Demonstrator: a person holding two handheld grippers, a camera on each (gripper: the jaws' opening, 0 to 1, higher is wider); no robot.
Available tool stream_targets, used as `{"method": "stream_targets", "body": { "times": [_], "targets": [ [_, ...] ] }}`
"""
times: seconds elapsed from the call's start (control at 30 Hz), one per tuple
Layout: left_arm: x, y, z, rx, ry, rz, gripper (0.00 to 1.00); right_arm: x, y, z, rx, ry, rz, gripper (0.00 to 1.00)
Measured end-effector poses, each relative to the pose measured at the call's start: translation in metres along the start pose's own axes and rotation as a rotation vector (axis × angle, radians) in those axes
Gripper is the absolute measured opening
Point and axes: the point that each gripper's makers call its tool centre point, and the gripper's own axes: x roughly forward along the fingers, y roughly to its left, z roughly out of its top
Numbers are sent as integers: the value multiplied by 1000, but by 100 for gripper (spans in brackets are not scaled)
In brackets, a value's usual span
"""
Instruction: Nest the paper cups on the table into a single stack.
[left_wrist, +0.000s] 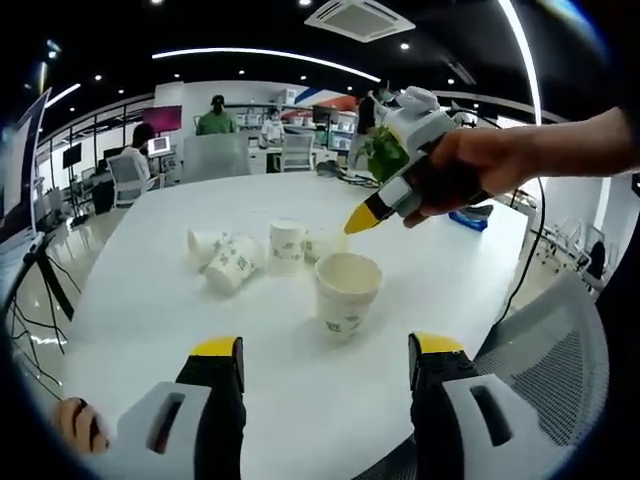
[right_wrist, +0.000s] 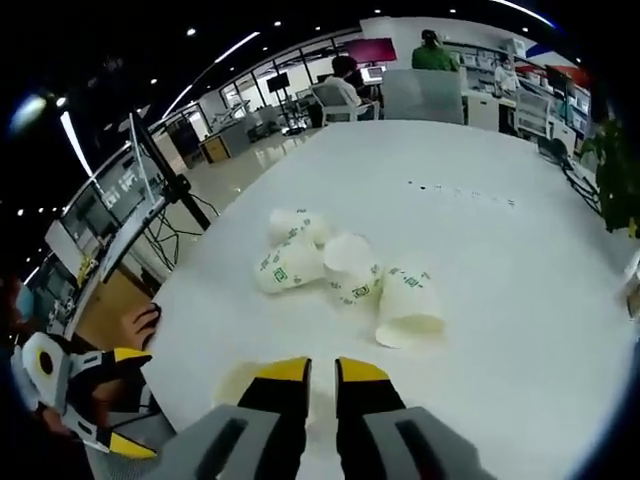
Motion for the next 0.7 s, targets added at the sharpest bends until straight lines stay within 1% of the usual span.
{"method": "stream_targets", "body": {
  "times": [0.17,0.23,0.3,0.33,0.37,0.43,0.5,0.57,0.63,0.7],
  "targets": [
    [-1,0,1,1,6,7,65,1,-11,-1,-6,1,-34,10],
    [0,1,0,-1,8,9,65,3,-25,-1,-22,3,-68,12],
    [0,2,-1,0,13,12,65,9,-47,1,-46,3,-111,15],
    [0,2,-1,1,14,12,65,10,-61,1,-77,9,-151,15],
    [0,2,-1,2,16,13,65,11,-67,1,-91,15,-167,16],
    [0,0,-1,6,20,14,65,9,-71,2,-91,1,-183,17],
    [-1,-1,-1,9,25,17,65,6,-79,-2,-81,0,-193,20],
    [-1,-1,-2,12,29,20,65,9,-89,-2,-86,2,-219,24],
    [-1,0,-2,12,31,23,65,18,-105,0,-100,-4,-241,26],
    [0,1,-3,12,35,26,65,19,-107,-1,-114,0,-249,26]
  ]
}}
